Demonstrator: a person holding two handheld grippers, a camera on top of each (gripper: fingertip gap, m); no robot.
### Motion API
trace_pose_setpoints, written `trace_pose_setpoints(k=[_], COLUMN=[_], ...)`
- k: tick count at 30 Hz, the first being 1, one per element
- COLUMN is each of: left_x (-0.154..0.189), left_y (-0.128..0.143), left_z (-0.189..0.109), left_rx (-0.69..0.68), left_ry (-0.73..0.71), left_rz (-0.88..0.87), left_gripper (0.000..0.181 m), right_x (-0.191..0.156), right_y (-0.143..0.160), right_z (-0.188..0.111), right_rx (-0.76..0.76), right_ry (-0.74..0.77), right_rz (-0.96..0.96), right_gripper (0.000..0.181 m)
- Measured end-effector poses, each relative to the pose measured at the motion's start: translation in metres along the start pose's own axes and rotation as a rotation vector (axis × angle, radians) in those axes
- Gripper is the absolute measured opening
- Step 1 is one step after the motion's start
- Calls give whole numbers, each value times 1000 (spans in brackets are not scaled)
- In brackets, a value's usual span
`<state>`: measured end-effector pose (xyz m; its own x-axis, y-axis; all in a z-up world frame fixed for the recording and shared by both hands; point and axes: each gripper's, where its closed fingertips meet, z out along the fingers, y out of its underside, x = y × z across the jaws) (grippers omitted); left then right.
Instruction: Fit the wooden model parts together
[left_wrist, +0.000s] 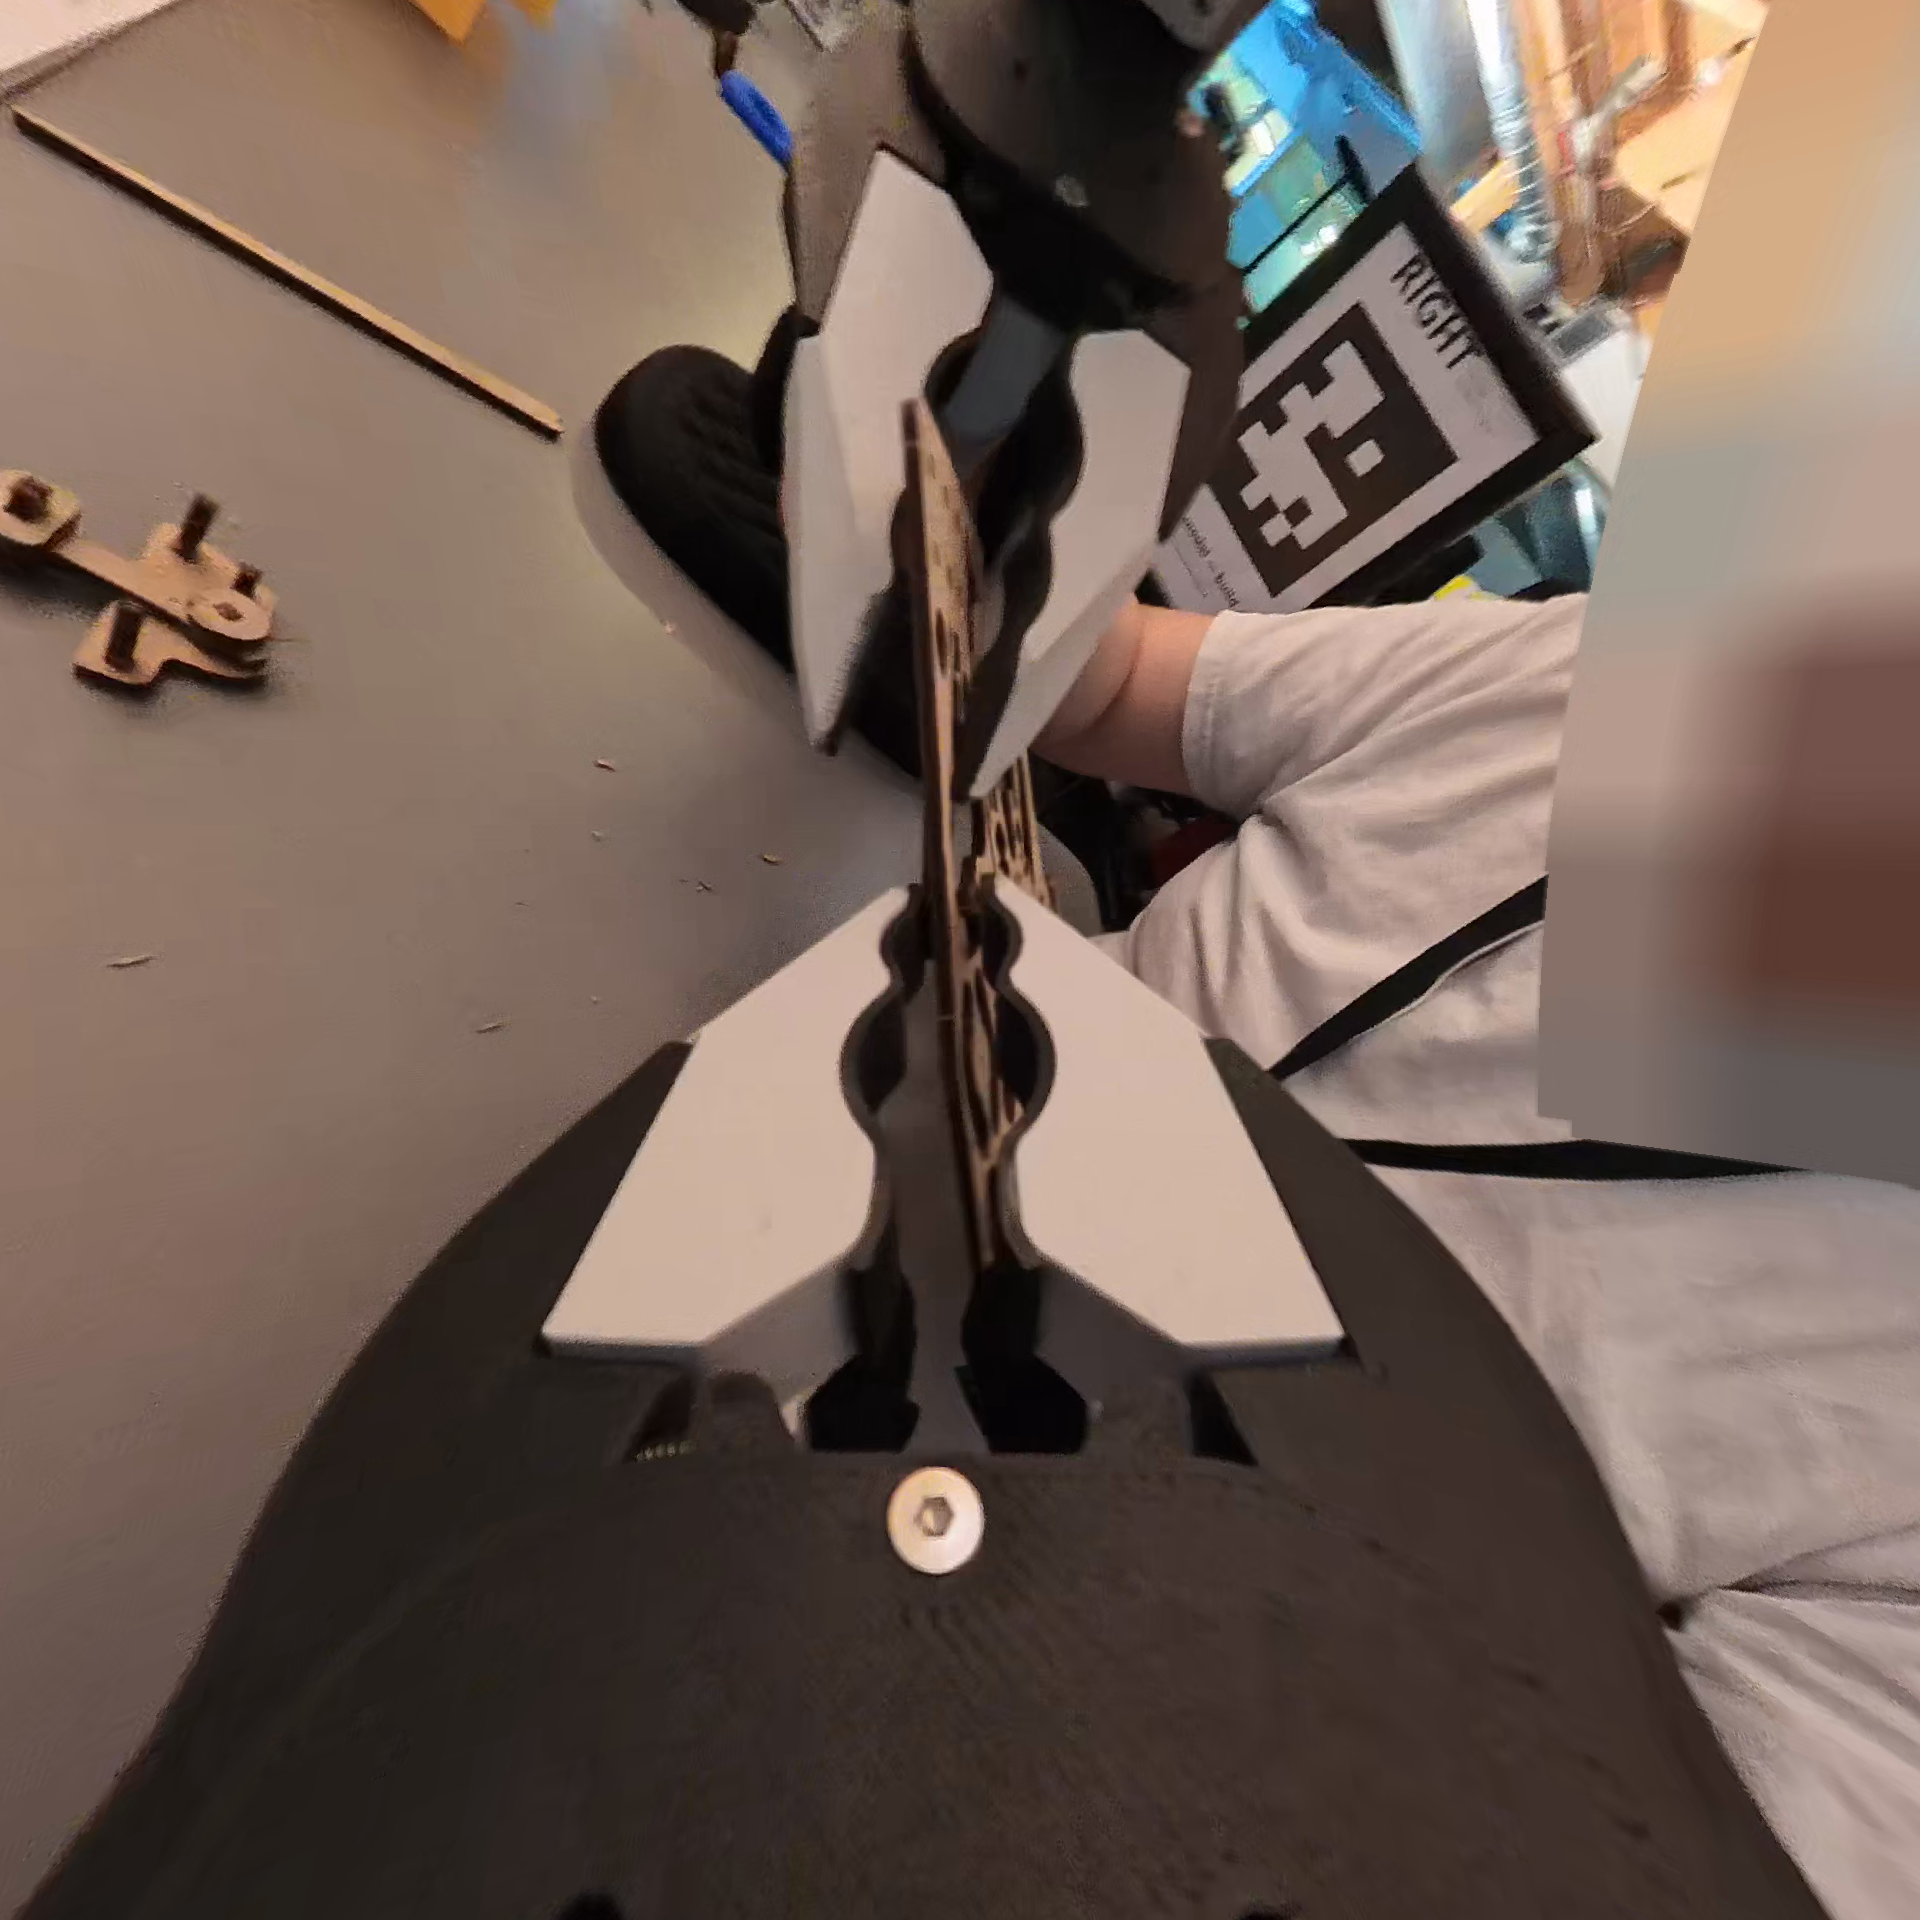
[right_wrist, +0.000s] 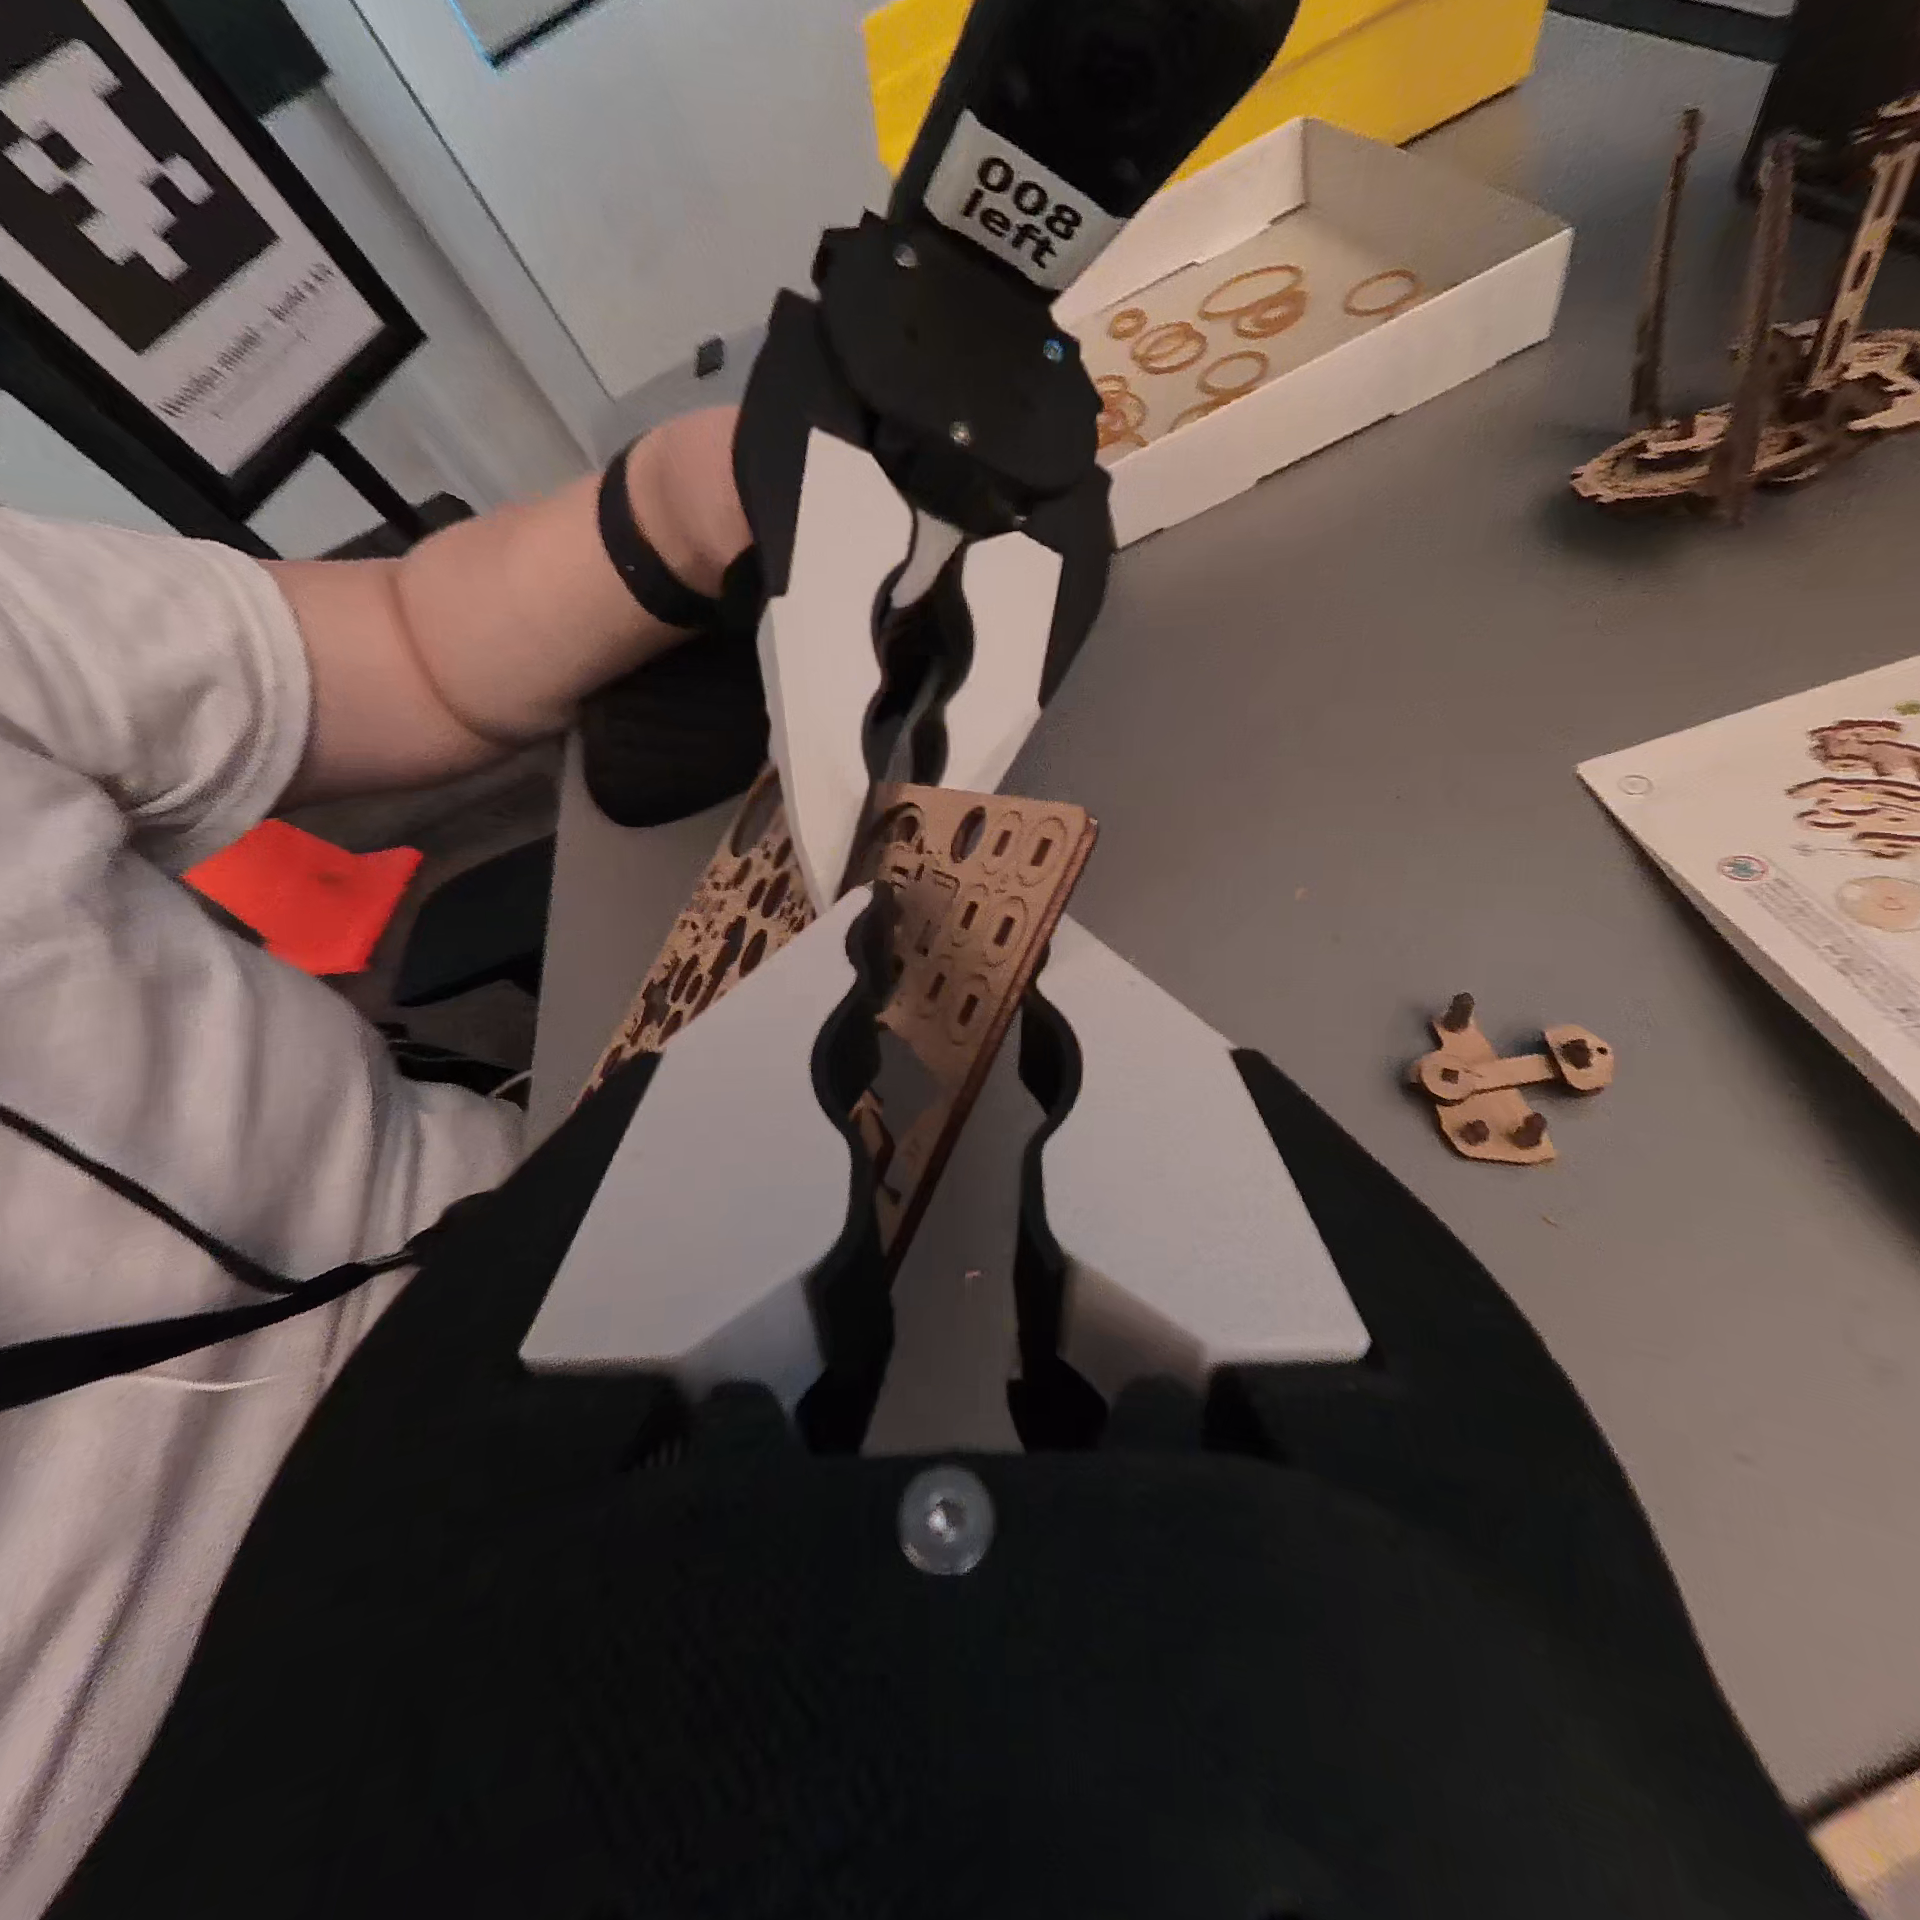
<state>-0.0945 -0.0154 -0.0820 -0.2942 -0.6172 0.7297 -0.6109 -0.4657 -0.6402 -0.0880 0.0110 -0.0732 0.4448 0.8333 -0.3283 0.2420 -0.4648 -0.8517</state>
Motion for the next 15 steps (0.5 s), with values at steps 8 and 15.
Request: trace_pose_setpoints(k=[8, 15], left_x=[-5, 1], left_y=[-6, -6], left_z=[-9, -9], left_rx=[36, 15], left_ry=[10, -4], left_rz=[-35, 7], left_gripper=[7, 7], right_x=[16, 11], right_y=[-10, -12], right_z=[-8, -10], right_rx=[-21, -11], right_ry=[437, 442], right_rz=[-209, -218], right_gripper=[37, 39])
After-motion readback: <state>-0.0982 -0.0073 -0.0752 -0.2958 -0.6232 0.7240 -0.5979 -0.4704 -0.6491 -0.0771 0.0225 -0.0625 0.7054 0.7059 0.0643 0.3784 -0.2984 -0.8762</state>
